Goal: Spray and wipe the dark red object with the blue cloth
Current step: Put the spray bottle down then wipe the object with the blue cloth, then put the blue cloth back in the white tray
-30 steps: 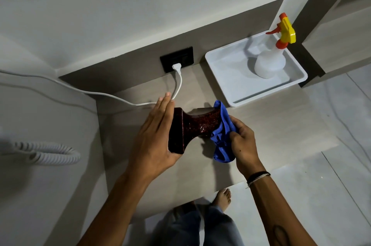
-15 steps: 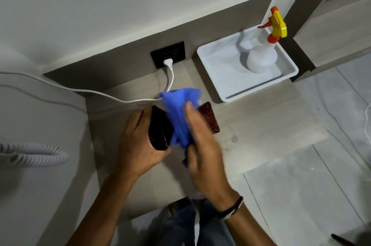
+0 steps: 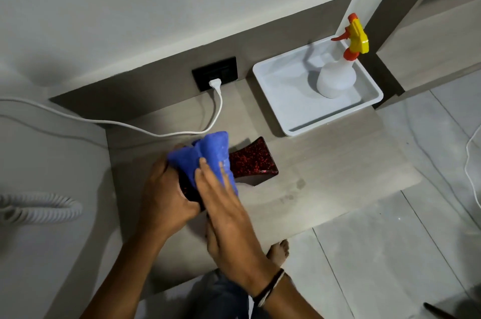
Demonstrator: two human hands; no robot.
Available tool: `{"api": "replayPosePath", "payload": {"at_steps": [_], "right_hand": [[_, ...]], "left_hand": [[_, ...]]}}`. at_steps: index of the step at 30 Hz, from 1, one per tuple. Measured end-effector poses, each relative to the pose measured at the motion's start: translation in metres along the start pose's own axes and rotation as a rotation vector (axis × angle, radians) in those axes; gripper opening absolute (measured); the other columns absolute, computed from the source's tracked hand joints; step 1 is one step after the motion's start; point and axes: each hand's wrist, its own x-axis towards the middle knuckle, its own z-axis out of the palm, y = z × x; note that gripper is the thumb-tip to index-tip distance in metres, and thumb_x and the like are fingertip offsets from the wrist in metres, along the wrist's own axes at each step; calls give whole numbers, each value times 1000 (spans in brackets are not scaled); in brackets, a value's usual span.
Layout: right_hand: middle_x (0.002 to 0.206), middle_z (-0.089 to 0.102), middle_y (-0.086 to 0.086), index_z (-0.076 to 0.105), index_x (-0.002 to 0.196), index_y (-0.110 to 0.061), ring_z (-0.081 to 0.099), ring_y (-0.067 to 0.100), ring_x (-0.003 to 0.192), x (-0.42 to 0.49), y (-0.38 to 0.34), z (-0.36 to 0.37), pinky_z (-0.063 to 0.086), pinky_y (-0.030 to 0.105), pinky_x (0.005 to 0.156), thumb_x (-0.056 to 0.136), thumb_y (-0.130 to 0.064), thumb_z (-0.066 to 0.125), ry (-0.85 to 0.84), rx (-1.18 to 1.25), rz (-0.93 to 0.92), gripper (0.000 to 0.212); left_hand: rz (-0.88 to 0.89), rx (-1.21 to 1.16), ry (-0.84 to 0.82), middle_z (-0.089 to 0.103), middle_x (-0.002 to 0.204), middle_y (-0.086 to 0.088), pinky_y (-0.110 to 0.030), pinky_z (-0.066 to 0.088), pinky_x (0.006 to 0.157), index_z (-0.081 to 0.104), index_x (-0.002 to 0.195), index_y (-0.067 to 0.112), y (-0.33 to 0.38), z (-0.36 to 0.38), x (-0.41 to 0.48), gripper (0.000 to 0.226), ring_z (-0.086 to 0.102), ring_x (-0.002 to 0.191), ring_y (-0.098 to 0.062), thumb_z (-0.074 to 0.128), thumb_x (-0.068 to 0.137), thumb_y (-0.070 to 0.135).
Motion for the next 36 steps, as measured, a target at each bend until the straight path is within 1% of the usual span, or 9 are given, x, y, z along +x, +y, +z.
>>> {"api": "replayPosePath", "payload": {"at_steps": [2, 5, 8, 12, 16, 20, 23, 31, 36], "right_hand": [[181, 16, 2, 23, 170, -11, 17, 21, 168, -1, 15, -1, 25, 52, 134, 95, 8, 35, -23, -74, -38, 78], [179, 5, 0, 21, 169, -12, 4, 32, 167, 1, 62, -28, 21, 53, 135, 87, 25, 38, -38, -324, 161, 92], [179, -5, -5, 14, 170, -19, -7, 29, 167, 8, 81, -46, 17, 50, 137, 88, 29, 44, -4, -304, 364, 100], [180, 18, 0, 28, 168, -14, 9, 21, 169, 6, 22, -10, 9, 38, 138, 98, -8, 33, 50, -47, 196, 70], [180, 22, 2, 28, 169, -11, 16, 23, 168, 3, 15, 2, 16, 44, 137, 83, 10, 32, 7, -74, -25, 88], [175, 32, 5, 42, 163, -9, 27, 42, 162, 4, 65, -43, 43, 59, 122, 76, 28, 48, -24, -327, 139, 94], [170, 43, 6, 50, 159, -10, 50, 45, 149, 11, 80, -74, 53, 54, 114, 84, 23, 56, -49, -354, 223, 82], [156, 58, 19, 59, 149, 1, 61, 43, 140, 47, 83, -142, 53, 53, 116, 86, 24, 61, 110, -325, 124, 67], [160, 54, 19, 53, 153, 1, 54, 43, 146, 106, 113, -182, 47, 50, 121, 89, 21, 55, -15, -394, 115, 68]], "left_hand": [[17, 31, -10, 68, 130, -10, -30, 48, 98, 65, 132, 12, -4, 0, -4, 84, 69, 117, -34, 94, 56, 34], [43, 100, -7, 63, 123, -7, -38, 55, 89, 61, 132, 9, -3, -3, -2, 92, 66, 109, -32, 101, 51, 30], [86, 95, 15, 60, 123, -5, -43, 57, 88, 59, 134, 9, 6, -4, -1, 95, 63, 108, -31, 99, 51, 30], [88, 82, -1, 64, 124, -11, -41, 53, 94, 58, 134, 9, 10, -6, 4, 93, 63, 112, -35, 96, 52, 31], [84, 51, -26, 66, 124, -10, -26, 43, 96, 60, 132, 10, 5, -8, 4, 86, 61, 114, -30, 95, 55, 28], [49, 99, -36, 60, 125, -9, -39, 52, 93, 55, 138, 7, 5, -13, 3, 101, 60, 113, -34, 101, 49, 25], [60, 88, -60, 58, 132, -10, -39, 50, 98, 53, 146, 6, 20, -13, 6, 109, 56, 121, -34, 102, 50, 24], [152, 298, -44, 60, 130, -6, -45, 55, 96, 55, 142, 11, 57, -24, 31, 108, 59, 117, -31, 94, 47, 46], [93, 432, -88, 61, 134, -2, -44, 54, 99, 58, 145, 13, 86, -12, 34, 117, 60, 120, -28, 93, 44, 60]]}}
